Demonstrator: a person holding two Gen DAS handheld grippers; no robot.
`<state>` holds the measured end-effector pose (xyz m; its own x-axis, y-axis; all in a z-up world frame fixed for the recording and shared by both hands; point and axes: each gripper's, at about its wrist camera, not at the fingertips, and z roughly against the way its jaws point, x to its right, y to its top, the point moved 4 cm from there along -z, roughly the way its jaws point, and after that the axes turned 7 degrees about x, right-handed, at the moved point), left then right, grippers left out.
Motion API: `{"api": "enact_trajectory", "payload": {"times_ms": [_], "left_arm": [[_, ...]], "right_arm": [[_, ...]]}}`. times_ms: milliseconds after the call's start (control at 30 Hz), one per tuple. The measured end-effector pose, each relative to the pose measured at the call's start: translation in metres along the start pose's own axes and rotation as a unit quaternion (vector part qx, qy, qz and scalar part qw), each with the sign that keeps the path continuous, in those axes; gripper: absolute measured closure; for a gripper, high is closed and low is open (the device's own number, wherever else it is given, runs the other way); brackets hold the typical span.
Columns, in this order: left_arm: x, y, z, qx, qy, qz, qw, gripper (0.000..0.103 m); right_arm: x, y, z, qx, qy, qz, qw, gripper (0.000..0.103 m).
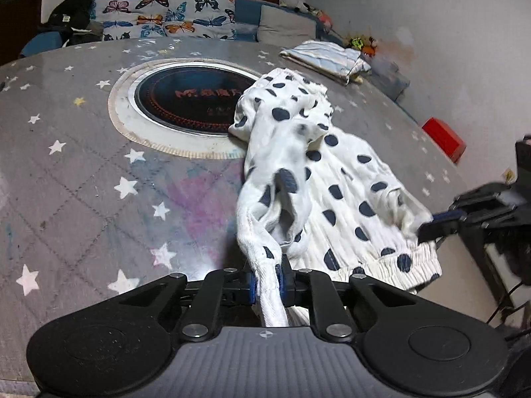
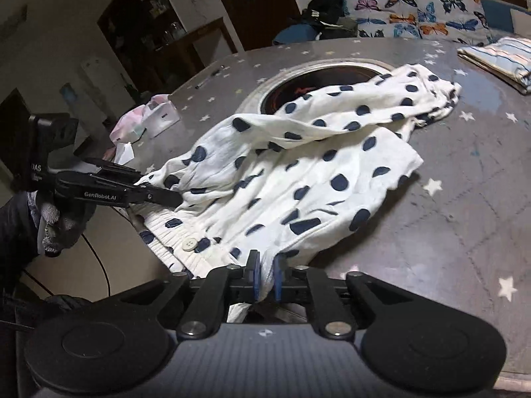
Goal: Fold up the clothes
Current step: 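Lift the trousers with both tools and shake them out above the table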
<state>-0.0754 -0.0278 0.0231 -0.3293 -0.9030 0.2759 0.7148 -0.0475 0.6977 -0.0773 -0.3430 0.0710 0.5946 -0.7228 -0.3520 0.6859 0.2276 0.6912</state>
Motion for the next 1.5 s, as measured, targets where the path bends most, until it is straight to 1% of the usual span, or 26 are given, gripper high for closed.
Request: {"api": "enact_trajectory", "payload": {"times_ms": [33,133,167,300,433,533,700,800,867,933,1000,1067,1267,1367,1500], "left_arm": [[0.001,-0.001,0.0,-0.001,0.001,-0.002,1.0,0.085],[0.001,0.001,0.002,0.006,0.005,-0.007,0.9999,0.084],[0.002,0.001,0.003,0.008,0.006,-0.01,0.9999,0.082],[0.006,0.0,0.002,0.009,0.012,-0.027,0.9995,0.074],[0.006,0.003,0.002,0.019,0.018,-0.029,0.9993,0.073],[0.003,0.004,0.004,0.025,0.022,-0.023,0.9992,0.072],[0.004,0.006,0.002,0.03,0.028,-0.025,0.9989,0.072],[0.006,0.009,0.001,0.031,0.029,-0.032,0.9986,0.072],[0.007,0.012,0.0,0.032,0.028,-0.037,0.9984,0.072],[0.009,0.014,0.0,0.034,0.027,-0.041,0.9982,0.071],[0.01,0.016,0.0,0.036,0.026,-0.045,0.998,0.067],[0.013,0.019,-0.001,0.037,0.025,-0.052,0.9976,0.067],[0.022,0.027,-0.001,0.046,0.02,-0.075,0.9959,0.065],[0.028,0.031,-0.002,0.054,0.018,-0.086,0.9947,0.064],[0.036,0.038,-0.006,0.065,0.011,-0.102,0.9926,0.063]], "right_arm": [[0.004,0.003,0.003,0.001,-0.005,-0.003,1.0,0.092],[0.014,0.017,0.014,0.015,-0.022,-0.004,1.0,0.089],[0.018,0.022,0.018,0.022,-0.029,-0.002,0.999,0.089],[0.043,0.054,0.019,0.067,-0.078,0.008,0.995,0.089],[0.084,0.091,-0.003,0.093,-0.124,-0.009,0.988,0.088],[0.116,0.116,-0.025,0.103,-0.15,-0.027,0.983,0.088],[0.163,0.143,-0.067,0.105,-0.178,-0.061,0.976,0.087],[0.179,0.151,-0.086,0.099,-0.187,-0.069,0.975,0.086],[0.188,0.154,-0.095,0.096,-0.195,-0.074,0.973,0.08],[0.196,0.155,-0.104,0.095,-0.2,-0.08,0.972,0.08],[0.199,0.156,-0.109,0.096,-0.204,-0.083,0.971,0.08],[0.202,0.157,-0.113,0.098,-0.204,-0.085,0.97,0.08],[0.201,0.159,-0.122,0.099,-0.213,-0.073,0.969,0.079],[0.204,0.159,-0.125,0.099,-0.221,-0.085,0.967,0.08],[0.197,0.159,-0.125,0.104,-0.23,-0.074,0.965,0.079]]}}
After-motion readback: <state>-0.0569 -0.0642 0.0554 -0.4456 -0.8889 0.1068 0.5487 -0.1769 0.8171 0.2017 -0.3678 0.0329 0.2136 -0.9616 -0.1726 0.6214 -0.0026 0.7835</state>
